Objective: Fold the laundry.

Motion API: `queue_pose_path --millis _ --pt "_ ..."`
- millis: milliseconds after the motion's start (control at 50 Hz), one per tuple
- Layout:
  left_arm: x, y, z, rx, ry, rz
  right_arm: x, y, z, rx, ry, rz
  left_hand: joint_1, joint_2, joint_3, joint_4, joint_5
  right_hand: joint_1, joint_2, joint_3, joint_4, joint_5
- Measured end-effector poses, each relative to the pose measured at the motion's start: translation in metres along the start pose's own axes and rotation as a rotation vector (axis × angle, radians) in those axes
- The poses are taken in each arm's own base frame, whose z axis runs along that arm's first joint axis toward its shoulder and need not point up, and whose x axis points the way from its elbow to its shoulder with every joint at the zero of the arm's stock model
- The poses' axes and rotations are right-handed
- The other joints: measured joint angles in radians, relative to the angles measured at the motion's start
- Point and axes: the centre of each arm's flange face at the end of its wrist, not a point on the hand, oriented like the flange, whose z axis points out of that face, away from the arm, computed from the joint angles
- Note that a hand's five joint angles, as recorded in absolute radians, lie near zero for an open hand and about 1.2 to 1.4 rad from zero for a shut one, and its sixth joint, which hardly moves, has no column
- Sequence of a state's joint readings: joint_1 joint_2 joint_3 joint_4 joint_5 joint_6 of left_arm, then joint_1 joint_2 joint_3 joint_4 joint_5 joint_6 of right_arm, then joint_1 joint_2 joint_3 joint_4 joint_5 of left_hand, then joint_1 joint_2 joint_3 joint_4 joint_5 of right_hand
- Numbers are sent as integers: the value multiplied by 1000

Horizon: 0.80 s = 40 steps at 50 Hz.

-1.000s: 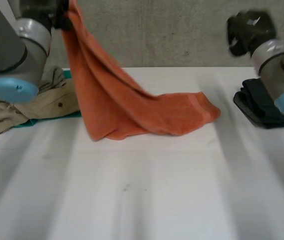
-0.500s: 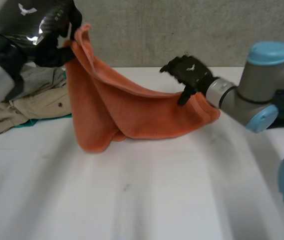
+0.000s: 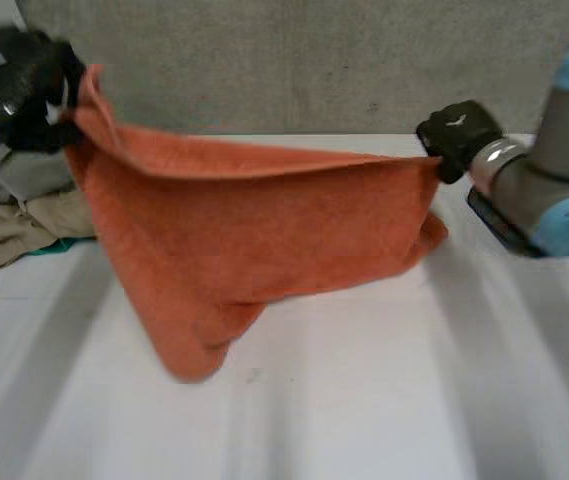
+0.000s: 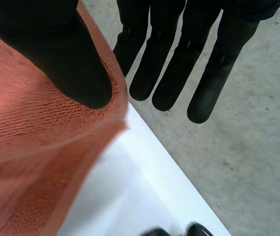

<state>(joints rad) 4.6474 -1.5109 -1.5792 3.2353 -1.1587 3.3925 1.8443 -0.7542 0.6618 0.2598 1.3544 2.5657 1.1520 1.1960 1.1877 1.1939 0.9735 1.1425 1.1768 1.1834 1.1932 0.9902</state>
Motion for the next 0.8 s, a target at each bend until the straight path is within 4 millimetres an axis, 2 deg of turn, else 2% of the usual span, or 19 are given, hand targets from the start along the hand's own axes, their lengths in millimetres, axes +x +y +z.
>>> queue_pose_path --millis 60,120,180,240,260,340,420,480,500,540,560,580,620,680,700,740,800 --pt "1 27 11 -99 -1 9 12 -11 -27 -17 -34 -22 0 0 0 0 0 0 0 1 0 0" --pt "5 66 22 -256 3 33 21 -15 -60 -62 -92 -61 0 0 0 0 0 0 0 3 1 0" --pt "12 97 29 -393 16 58 21 -7 -83 -150 -162 -93 0 0 0 0 0 0 0 3 2 0" --pt "18 116 33 -480 37 72 17 1 -95 -225 -227 -115 0 0 0 0 0 0 0 3 2 0" --pt "25 129 37 -535 57 78 11 8 -102 -286 -291 -136 0 0 0 0 0 0 0 3 2 4" --pt "39 146 51 -588 93 83 -3 23 -104 -375 -399 -185 0 0 0 0 0 0 0 3 2 12" --pt "47 147 77 -546 90 98 -12 35 -86 -406 -399 -214 0 0 0 0 0 0 0 3 3 15" --pt "46 132 106 -434 50 118 -8 37 -55 -357 -277 -215 0 0 1 0 0 0 0 3 3 15" --pt "45 127 112 -404 39 122 -6 36 -51 -346 -256 -214 0 0 1 0 0 0 0 3 3 15" --pt "41 108 131 -295 -2 133 0 30 -35 -293 -173 -208 0 0 1 0 0 0 0 3 3 15" --pt "35 86 148 -173 -47 138 15 14 -12 -173 -16 -188 0 0 1 0 0 0 0 3 3 15" --pt "33 78 152 -136 -60 138 18 10 -8 -149 12 -183 0 1 1 0 0 0 0 3 3 15" --pt "24 40 170 56 -126 134 40 -19 8 14 183 -144 0 1 1 0 0 0 0 4 3 15" --pt "10 -11 182 302 -207 111 63 -54 15 206 345 -89 0 1 1 0 0 0 0 4 4 15" --pt "8 -18 182 337 -220 104 67 -61 15 243 372 -78 0 1 1 0 0 0 0 4 4 15" --pt "-1 -48 183 480 -279 67 82 -85 11 379 458 -44 0 1 2 0 0 0 0 4 4 16" --pt "-8 -66 180 566 -322 26 91 -104 5 487 512 -21 0 1 2 0 0 0 0 4 4 21"
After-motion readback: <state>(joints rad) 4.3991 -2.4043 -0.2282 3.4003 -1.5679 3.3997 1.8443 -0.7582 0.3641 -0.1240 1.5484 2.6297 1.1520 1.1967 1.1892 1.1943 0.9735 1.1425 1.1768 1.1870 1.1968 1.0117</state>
